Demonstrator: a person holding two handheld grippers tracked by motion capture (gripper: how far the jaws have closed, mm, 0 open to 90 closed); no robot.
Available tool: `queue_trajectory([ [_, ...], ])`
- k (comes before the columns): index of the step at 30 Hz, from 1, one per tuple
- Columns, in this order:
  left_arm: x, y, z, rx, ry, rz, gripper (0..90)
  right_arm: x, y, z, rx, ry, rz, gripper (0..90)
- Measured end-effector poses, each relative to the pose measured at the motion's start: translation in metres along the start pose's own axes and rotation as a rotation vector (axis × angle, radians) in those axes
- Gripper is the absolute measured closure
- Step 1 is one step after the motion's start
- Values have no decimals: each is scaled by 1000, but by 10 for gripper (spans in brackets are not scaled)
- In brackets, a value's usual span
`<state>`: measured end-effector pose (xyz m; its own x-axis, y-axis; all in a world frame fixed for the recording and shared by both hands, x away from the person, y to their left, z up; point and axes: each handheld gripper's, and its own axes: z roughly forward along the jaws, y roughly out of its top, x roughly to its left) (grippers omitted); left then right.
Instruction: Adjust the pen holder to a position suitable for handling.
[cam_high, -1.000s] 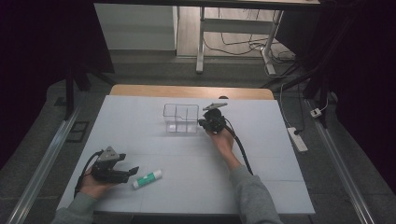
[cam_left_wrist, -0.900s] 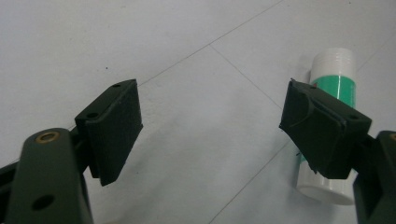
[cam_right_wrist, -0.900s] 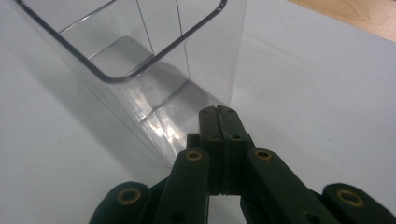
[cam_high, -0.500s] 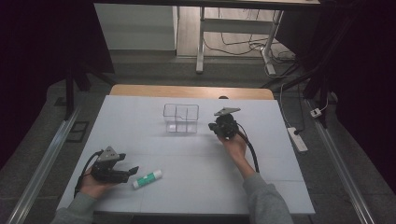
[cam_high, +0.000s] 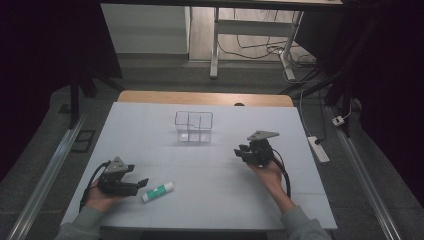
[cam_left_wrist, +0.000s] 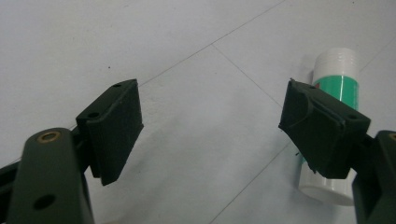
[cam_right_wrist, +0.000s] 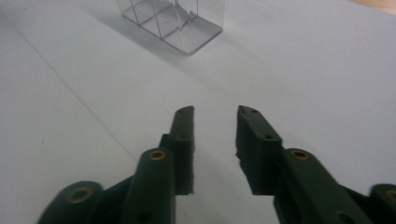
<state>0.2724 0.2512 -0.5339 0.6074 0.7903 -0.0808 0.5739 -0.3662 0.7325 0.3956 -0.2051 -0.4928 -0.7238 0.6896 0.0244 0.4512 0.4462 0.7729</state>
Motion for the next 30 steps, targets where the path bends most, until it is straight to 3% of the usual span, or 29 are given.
queue_trajectory([
  [3,0,0,0,0,0,1,207,0,-17,-19,-10,-1,3,544],
  [8,-1,0,-1,-3,1,4,207,2,-30,-36,-21,-16,-18,499],
  [12,-1,0,-1,-3,0,4,207,1,-48,-57,-44,-15,9,462],
  [21,-1,0,-1,-5,0,6,207,-4,-75,-77,-47,-19,23,434],
  [30,-1,1,-1,-2,1,9,207,-6,-77,-79,-47,-9,-11,406],
])
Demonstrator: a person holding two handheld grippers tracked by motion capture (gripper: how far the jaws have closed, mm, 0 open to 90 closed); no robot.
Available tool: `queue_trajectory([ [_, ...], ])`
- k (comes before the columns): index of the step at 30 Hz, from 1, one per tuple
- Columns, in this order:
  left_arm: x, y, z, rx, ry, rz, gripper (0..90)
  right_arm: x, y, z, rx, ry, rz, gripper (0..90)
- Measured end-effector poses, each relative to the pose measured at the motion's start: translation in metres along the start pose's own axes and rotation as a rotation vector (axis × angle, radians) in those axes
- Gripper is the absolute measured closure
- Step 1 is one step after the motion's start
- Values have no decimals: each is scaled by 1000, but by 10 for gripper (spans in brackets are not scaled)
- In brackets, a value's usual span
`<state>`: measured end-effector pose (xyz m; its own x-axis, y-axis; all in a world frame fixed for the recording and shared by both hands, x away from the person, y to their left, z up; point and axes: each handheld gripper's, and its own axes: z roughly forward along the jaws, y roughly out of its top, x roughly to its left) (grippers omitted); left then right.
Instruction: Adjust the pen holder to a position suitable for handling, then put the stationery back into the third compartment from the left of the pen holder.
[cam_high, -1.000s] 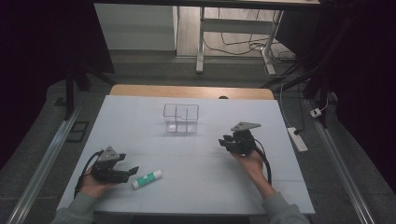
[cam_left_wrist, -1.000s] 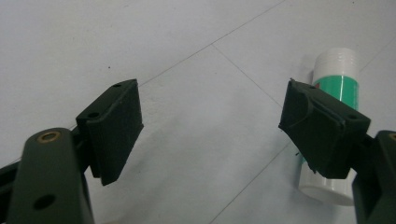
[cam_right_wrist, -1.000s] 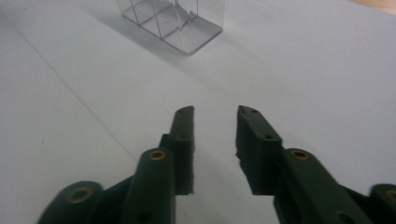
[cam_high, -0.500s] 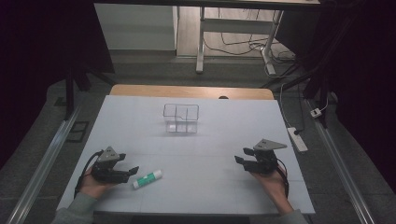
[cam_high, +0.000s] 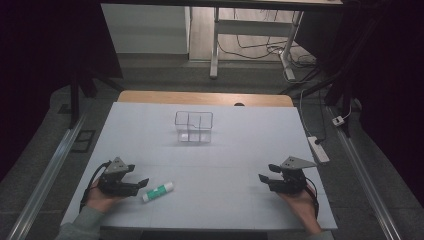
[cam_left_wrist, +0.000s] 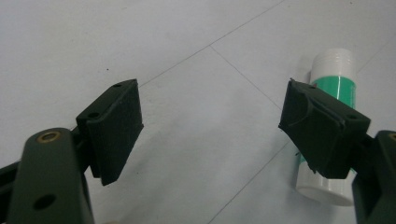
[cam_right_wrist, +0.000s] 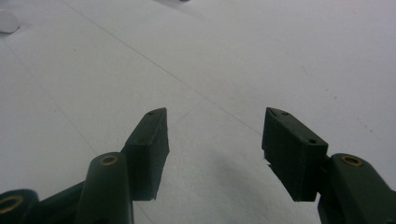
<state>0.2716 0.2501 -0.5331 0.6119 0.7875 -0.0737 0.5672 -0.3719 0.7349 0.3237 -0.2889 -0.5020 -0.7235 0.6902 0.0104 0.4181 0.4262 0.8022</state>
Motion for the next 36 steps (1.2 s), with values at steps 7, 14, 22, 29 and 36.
queue_trajectory([
  [7,-2,0,-1,0,-1,6,208,4,2,4,9,16,-19,389],
  [14,-7,7,-5,-5,19,42,215,4,2,5,24,21,-24,385],
  [22,-19,40,-4,29,-46,138,215,3,2,5,24,24,-33,385],
  [29,-27,56,3,86,-98,178,217,4,3,4,31,26,-36,384],
  [36,-37,70,11,137,-133,223,220,4,3,5,43,22,-30,382],
])
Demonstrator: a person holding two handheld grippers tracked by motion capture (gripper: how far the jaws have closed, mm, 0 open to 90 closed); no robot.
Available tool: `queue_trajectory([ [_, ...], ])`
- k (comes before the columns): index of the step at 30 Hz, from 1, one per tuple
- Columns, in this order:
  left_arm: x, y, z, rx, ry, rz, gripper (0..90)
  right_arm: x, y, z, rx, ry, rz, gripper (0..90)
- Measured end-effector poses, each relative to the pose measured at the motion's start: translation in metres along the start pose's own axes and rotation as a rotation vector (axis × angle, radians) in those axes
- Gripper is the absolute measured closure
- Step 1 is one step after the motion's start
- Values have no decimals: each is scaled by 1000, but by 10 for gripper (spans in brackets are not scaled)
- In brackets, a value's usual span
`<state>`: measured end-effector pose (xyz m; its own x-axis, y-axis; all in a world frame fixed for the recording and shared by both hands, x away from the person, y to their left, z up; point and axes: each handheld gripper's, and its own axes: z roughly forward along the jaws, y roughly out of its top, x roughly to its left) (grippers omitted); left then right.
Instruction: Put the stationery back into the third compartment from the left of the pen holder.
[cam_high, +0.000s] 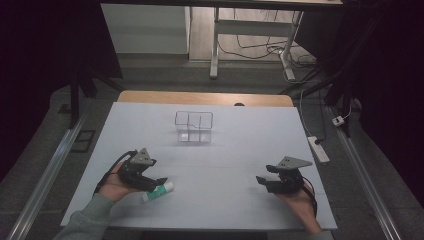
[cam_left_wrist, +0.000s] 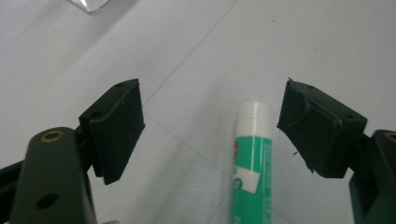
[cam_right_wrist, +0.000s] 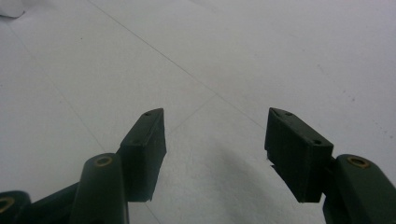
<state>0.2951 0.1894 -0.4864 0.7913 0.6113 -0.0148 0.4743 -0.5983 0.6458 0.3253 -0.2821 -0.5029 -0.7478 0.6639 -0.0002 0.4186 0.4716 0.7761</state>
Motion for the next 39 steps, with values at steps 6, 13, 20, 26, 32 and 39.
queue_trajectory([
  [6,-4,8,5,28,-25,24,222,0,0,-1,4,-4,-5,380],
  [13,-11,12,16,117,-67,41,226,0,0,-2,6,-7,-6,377],
  [20,-17,24,30,235,-91,82,235,2,1,-2,6,-5,-19,371],
  [26,-20,29,39,321,-92,107,252,2,1,-1,13,-8,-22,369],
  [32,-19,29,46,363,-89,106,342,3,0,0,26,-12,-27,368],
  [39,-17,26,53,407,-80,106,492,3,0,1,29,-11,-24,367],
])
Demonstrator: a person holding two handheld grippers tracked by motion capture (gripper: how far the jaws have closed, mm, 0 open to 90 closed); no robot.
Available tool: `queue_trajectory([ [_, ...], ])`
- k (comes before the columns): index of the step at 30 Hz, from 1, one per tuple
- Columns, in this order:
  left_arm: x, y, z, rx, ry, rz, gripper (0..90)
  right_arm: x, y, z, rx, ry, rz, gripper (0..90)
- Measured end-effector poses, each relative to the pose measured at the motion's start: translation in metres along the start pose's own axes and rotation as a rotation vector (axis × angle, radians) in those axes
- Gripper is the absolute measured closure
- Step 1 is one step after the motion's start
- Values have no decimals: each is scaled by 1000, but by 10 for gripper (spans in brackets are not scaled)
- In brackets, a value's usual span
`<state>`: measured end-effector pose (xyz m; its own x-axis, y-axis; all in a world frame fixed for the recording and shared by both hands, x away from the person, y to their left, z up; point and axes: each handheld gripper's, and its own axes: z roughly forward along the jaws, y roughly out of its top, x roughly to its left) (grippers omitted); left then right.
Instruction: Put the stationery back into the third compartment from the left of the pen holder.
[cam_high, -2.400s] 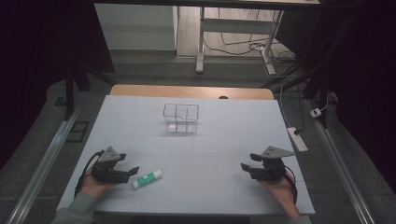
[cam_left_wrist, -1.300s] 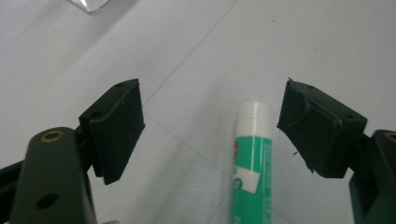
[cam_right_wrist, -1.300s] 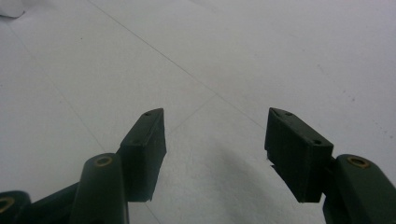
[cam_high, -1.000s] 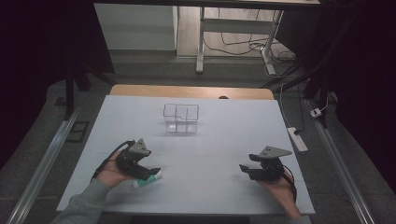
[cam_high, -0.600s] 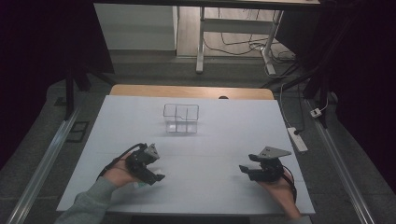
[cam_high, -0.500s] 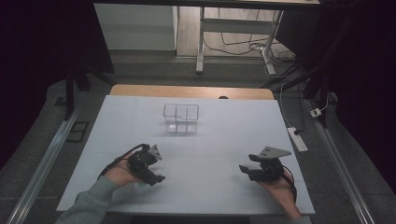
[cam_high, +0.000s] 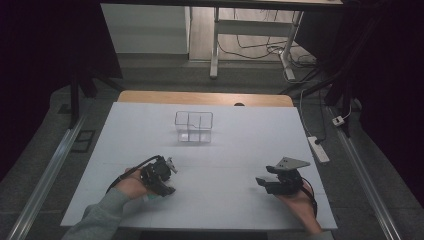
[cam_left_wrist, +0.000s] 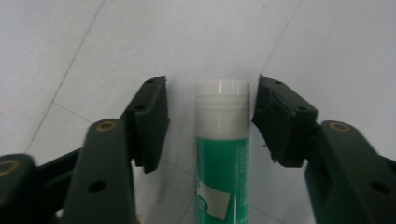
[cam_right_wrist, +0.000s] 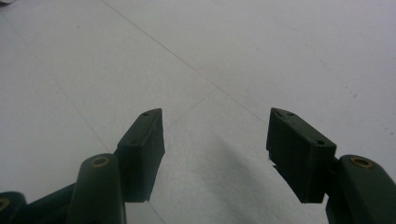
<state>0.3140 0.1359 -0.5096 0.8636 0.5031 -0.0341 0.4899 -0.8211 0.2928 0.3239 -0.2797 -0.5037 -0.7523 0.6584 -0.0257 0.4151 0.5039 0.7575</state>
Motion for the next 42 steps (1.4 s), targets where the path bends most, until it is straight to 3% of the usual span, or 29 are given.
queue_trajectory([
  [6,0,-1,-1,-14,-11,8,635,0,0,0,4,-2,-1,367],
  [13,3,-4,-5,-38,-13,9,644,0,0,0,3,-6,-1,368],
  [17,3,-8,-19,-105,-3,-3,644,-1,0,-1,1,-5,2,369],
  [21,5,-11,-36,-227,-2,-32,644,-2,0,-2,-10,0,11,370],
  [27,10,-16,-47,-342,3,-74,644,-2,0,-2,-14,-2,14,370],
  [33,14,-22,-55,-429,14,-106,644,-3,0,-2,-14,-4,15,369],
  [39,15,-22,-59,-478,57,-122,644,-3,0,-3,-19,3,19,369],
  [42,16,-22,-61,-515,58,-132,644,-3,0,-4,-32,11,22,366],
])
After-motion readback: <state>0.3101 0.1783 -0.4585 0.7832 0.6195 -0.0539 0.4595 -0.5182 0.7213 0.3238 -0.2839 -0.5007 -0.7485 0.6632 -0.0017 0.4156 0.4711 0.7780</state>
